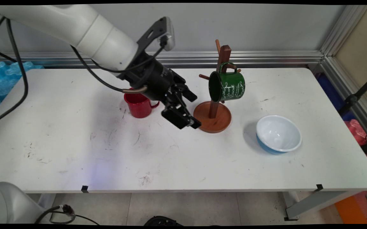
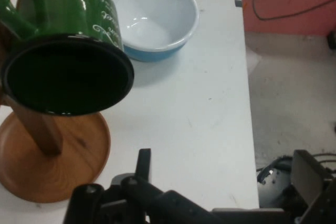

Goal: Pick up the green mug from the rack

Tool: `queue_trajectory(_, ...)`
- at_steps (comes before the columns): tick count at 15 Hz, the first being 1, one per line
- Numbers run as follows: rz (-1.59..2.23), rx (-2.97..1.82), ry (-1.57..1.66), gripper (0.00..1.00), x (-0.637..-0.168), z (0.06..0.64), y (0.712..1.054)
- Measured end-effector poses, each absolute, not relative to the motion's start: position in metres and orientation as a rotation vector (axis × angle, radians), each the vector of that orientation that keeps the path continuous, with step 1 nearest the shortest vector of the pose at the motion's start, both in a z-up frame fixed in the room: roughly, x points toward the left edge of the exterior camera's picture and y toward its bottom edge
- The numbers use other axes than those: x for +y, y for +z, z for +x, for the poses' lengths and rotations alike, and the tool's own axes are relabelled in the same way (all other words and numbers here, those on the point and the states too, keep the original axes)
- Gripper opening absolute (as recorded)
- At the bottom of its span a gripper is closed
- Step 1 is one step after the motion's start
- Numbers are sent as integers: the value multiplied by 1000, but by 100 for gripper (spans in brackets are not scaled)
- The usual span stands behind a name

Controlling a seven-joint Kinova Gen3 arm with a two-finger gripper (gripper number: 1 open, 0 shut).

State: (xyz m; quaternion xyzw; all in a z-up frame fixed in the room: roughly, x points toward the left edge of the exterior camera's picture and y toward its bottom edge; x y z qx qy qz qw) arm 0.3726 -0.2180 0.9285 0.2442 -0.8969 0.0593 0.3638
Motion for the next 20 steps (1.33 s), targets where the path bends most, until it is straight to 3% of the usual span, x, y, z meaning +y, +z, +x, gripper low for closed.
queue_trajectory(20,1006,-2037,162,100,-244,325,901)
